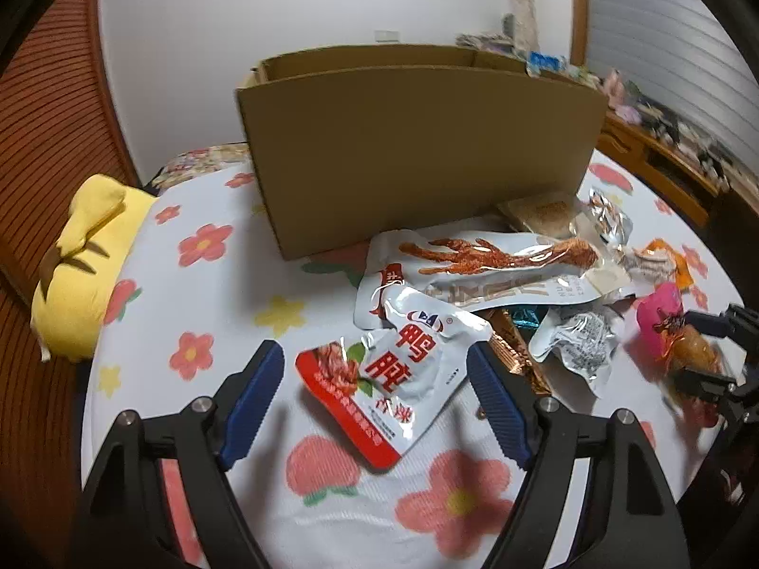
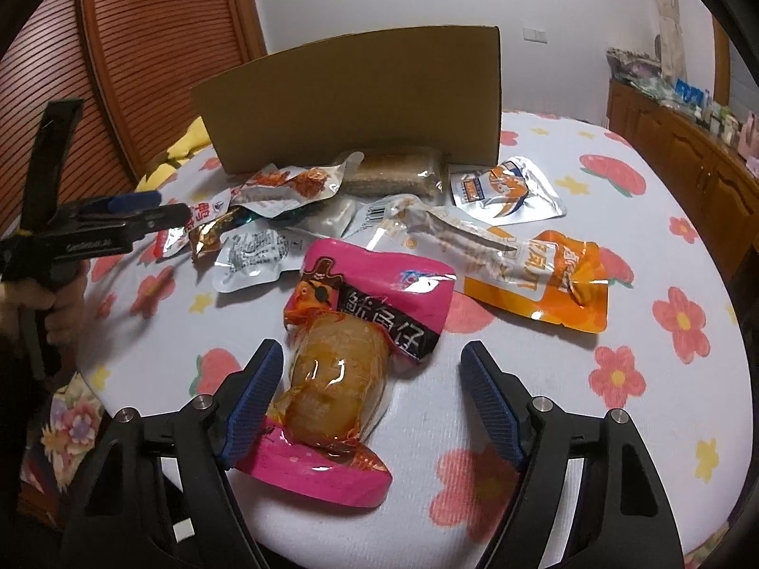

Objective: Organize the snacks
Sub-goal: 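Lower the left tool onto the white-red duck pouch while the right tool approaches the pink sausage snack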

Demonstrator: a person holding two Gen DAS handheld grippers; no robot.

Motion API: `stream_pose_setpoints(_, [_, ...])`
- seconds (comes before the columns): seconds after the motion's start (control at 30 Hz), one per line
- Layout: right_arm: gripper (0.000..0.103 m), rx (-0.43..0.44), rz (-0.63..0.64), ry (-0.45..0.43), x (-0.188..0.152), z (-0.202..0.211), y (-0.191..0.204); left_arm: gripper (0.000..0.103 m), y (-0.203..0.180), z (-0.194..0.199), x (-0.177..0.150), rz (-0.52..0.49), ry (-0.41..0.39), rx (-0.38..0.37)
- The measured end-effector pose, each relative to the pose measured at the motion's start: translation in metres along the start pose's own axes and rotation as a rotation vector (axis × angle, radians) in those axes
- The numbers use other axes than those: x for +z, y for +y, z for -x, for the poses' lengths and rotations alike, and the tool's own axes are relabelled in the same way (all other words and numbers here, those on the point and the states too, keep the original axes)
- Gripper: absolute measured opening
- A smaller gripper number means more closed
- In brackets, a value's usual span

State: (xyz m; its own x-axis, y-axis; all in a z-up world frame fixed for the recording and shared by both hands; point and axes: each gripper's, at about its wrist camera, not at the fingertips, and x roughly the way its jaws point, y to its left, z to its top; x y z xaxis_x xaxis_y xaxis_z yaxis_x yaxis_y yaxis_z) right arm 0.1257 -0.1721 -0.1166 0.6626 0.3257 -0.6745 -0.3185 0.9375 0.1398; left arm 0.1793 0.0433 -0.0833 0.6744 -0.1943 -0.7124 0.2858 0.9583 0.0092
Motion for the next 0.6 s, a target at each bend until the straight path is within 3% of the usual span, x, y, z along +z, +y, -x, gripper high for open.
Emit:
stream_pose_setpoints(0.5, [0.079, -0.008, 0.025, -0.015, -0.003, -0.001, 0.002, 0.081, 0.002, -0.027, 0.002, -0.051, 0.100, -0.033])
stream_pose_setpoints(0.57, [0.079, -0.012, 0.029, -0.017, -0.004, -0.001, 0.003, 0.078, 0.006, -0.024, -0.005, -0.043, 0.111, -0.058])
stream_pose_setpoints(0.6, [0.079, -0.013, 0.030, -0.018, -0.004, -0.002, 0.003, 0.070, 0.007, -0.023, -0.006, -0.041, 0.109, -0.066])
